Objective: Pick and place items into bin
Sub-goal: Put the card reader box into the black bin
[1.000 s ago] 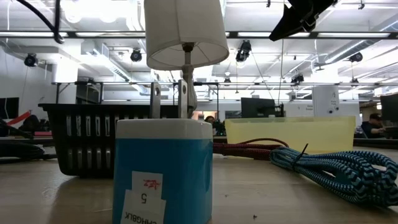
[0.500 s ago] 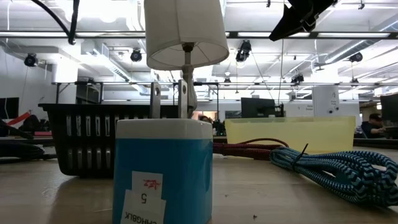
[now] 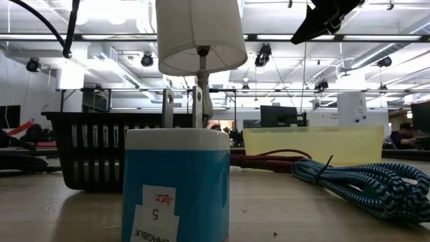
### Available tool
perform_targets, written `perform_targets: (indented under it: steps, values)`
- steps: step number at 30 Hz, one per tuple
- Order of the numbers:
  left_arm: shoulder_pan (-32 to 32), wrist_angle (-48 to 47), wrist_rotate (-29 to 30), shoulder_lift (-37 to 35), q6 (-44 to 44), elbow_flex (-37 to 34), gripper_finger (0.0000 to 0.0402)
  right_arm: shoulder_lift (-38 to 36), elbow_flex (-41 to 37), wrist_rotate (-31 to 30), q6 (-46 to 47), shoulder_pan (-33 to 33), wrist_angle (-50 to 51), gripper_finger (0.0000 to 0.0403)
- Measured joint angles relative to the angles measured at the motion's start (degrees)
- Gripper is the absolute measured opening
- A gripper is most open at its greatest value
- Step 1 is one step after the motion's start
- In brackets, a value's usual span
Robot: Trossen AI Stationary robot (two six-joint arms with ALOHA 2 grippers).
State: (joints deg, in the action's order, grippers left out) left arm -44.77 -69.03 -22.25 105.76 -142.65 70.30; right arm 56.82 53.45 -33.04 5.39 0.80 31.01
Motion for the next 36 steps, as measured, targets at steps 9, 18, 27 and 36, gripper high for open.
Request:
perform_targets:
  steps: [9,18,27,36]
  values:
    - [-0.46,-0.18,-1.42,0.39,-0.01,0.12,0.0169,0.02,0.0,0.0,-0.02,0.0,0.02,0.0057]
    - [-2.57,3.62,-1.88,0.34,-0.89,1.26,0.0169,0.02,0.0,0.0,0.18,0.0,0.02,0.0057]
    - [-2.8,4.75,-2.96,0.3,-0.98,-0.65,0.0169,0.02,0.0,0.0,-0.04,0.0,0.03,0.0057]
    - [-3.19,11.23,-3.48,0.04,-1.0,-4.02,0.0169,0.02,0.0,0.0,-0.04,0.0,0.04,0.0057]
